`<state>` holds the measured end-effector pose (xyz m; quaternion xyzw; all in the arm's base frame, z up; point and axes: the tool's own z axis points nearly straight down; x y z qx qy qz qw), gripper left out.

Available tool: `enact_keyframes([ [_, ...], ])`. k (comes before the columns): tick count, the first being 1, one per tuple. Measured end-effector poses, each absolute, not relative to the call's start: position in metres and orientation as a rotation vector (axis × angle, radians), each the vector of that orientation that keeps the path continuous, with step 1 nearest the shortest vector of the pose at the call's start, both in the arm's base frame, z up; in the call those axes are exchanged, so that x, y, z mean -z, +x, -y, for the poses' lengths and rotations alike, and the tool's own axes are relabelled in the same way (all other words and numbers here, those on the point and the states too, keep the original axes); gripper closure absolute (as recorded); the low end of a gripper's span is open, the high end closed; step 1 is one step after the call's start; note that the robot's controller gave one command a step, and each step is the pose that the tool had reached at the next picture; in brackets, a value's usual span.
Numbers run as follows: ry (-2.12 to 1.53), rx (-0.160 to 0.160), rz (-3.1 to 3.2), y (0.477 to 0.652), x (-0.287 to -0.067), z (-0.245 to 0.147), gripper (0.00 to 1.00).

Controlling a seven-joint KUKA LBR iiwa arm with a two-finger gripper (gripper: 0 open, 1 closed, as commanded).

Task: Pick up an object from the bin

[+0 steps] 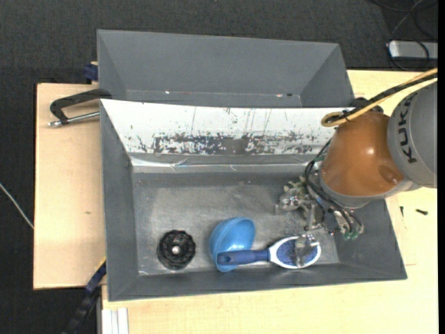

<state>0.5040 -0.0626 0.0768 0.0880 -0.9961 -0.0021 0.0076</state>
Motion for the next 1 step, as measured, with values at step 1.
enact_keyframes([
  [1,0.277,0.001,3.103,0.4995,-0.0753,0.0651,1.00],
])
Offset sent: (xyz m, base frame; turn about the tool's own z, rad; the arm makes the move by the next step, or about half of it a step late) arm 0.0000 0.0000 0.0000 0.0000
